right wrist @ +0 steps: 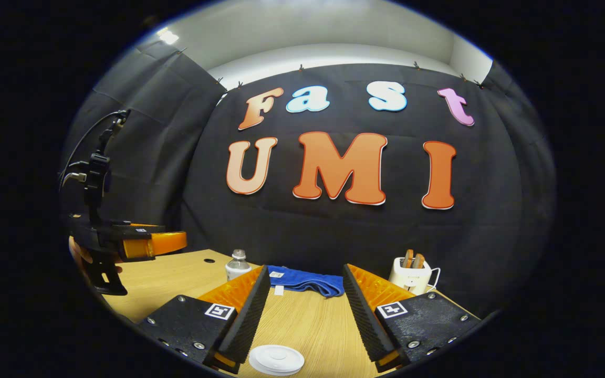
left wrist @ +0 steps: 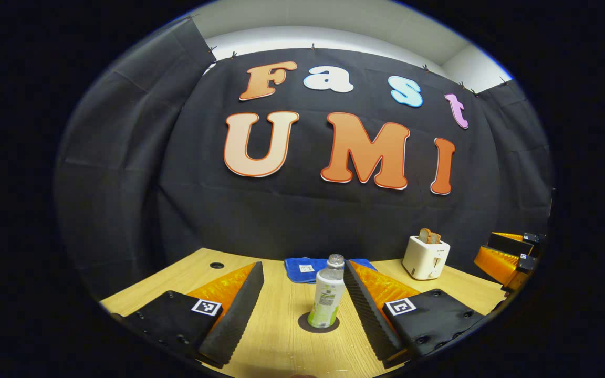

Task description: Open the teacup lid with one hand, grasp the water bottle and pour water into the teacup with the other hand; after pouring, place the water bottle on the coaster and then close the teacup lid.

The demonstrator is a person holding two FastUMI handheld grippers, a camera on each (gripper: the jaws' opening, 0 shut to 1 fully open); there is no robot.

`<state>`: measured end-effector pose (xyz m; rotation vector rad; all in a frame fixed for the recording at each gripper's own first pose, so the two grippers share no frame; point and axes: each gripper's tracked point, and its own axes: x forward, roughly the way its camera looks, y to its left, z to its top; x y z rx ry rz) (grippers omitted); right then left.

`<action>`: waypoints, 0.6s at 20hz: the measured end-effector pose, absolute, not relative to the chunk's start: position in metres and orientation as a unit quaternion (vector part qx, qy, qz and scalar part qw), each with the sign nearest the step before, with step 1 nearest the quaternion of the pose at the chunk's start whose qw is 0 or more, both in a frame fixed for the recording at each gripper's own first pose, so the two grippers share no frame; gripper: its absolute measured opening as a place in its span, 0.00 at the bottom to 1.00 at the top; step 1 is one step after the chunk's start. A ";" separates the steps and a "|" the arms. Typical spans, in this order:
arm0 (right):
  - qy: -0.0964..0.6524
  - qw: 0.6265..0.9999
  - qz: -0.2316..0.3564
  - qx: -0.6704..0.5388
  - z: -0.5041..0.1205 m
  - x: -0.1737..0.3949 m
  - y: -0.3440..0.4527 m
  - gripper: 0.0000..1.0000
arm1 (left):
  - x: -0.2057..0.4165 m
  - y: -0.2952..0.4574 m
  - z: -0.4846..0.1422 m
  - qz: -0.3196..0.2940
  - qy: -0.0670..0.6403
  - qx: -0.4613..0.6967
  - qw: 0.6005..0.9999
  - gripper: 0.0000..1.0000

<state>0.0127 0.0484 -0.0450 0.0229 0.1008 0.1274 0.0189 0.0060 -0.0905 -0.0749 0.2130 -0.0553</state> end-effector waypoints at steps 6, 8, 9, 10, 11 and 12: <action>0.048 0.997 0.052 0.014 -0.039 0.014 0.046 0.86 | 0.006 0.029 -0.057 0.002 0.073 0.004 0.997 0.97; 0.049 0.997 0.055 0.014 -0.038 0.013 0.049 0.86 | 0.003 0.031 -0.050 0.003 0.063 0.004 0.998 0.98; 0.048 0.997 0.056 0.014 -0.037 0.013 0.049 0.86 | 0.002 0.032 -0.049 0.003 0.062 0.006 0.998 0.96; 0.046 0.997 0.055 0.013 -0.035 0.013 0.048 0.86 | 0.001 0.033 -0.048 0.005 0.060 0.009 0.998 0.98; 0.044 0.998 0.052 0.012 -0.033 0.014 0.047 0.86 | 0.001 0.034 -0.047 0.006 0.059 0.012 0.998 0.98; 0.042 0.998 0.050 0.012 -0.032 0.014 0.045 0.86 | 0.002 0.034 -0.046 0.006 0.058 0.012 0.998 0.96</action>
